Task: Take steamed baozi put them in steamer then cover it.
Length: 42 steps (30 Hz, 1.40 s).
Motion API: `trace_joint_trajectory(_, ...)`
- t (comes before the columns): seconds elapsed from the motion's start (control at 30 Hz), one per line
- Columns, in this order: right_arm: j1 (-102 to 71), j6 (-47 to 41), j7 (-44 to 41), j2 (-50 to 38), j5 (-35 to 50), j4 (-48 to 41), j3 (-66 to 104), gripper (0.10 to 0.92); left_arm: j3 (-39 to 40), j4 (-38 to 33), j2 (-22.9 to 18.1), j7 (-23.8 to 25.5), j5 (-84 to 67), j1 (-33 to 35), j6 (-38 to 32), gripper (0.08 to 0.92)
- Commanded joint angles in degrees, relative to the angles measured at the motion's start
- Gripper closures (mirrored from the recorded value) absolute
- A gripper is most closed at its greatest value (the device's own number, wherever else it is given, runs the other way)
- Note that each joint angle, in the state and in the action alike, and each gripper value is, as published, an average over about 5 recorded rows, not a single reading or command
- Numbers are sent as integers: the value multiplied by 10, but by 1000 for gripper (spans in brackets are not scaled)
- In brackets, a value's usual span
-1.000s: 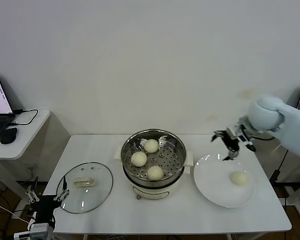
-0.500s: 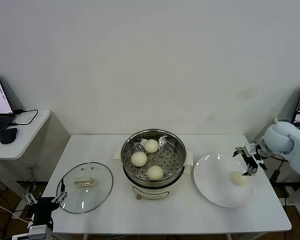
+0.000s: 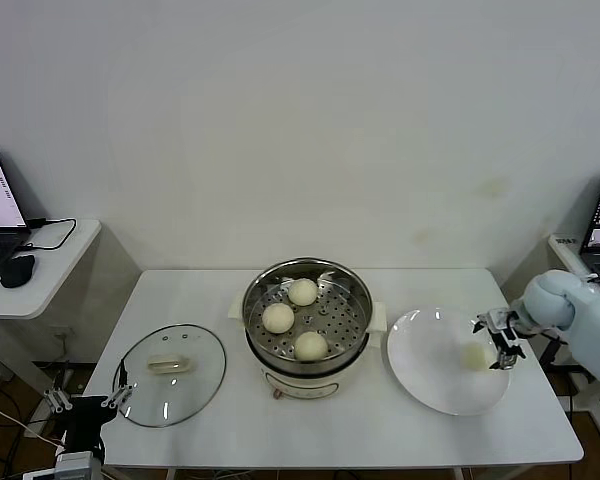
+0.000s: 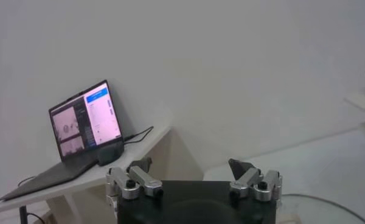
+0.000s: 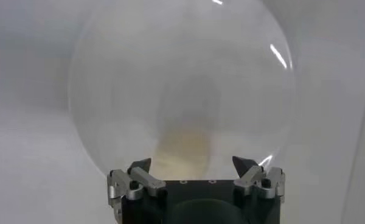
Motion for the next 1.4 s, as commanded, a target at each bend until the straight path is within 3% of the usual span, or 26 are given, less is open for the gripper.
trace_joint_trajectory(0.03, -31, 2, 6, 26, -29, -41, 30, 219, 0, 2, 2, 1, 0, -2, 1, 177)
trace_joint_trajectory(0.53, -30, 0, 5, 53, -40, -67, 33, 305, 1, -1, 3, 1, 0, -4, 3, 177)
trace_joint_trajectory(0.87, -14, 3, -6, 42, -31, -57, 26, 419, 2, 0, 2, 1, 1, -6, 3, 177)
trace_joint_trajectory(1.4, 299, -80, -38, -29, 158, 92, -195, 440, 12, -4, 5, 2, 0, -12, 4, 177)
